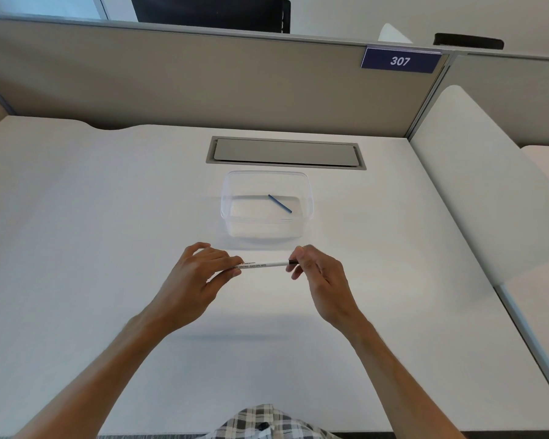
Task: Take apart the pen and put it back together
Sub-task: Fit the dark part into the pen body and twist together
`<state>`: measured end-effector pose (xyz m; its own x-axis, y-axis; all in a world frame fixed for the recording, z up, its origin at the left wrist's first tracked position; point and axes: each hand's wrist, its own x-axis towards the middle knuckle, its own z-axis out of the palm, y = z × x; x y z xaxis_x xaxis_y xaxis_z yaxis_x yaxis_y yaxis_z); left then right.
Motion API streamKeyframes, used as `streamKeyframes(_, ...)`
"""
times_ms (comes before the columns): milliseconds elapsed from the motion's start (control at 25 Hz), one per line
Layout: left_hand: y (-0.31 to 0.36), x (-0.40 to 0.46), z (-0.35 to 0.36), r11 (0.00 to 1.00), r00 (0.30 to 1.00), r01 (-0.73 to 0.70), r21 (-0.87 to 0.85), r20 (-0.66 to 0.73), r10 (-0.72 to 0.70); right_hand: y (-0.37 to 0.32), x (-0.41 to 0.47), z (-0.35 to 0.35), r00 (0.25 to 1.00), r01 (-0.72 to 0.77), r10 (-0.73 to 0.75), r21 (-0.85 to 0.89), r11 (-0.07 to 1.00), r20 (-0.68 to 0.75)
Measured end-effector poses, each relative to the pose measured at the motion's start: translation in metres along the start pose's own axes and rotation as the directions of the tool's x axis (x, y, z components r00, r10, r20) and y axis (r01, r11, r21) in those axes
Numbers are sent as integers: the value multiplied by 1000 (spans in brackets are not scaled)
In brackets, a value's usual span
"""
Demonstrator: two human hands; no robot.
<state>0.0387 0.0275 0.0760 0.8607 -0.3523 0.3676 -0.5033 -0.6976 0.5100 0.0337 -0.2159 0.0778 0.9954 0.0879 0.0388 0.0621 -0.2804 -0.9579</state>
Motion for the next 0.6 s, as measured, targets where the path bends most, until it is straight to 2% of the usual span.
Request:
streamKeyframes(320, 1, -1, -2, 1000, 1000, 18, -11, 6, -18, 7, -3, -5, 997, 79, -77, -135, 988, 17)
streamKeyframes(600, 7, 0, -5, 999, 999, -16, 42, 31, 15, 5, -1, -2, 999, 42, -39, -106, 993, 26)
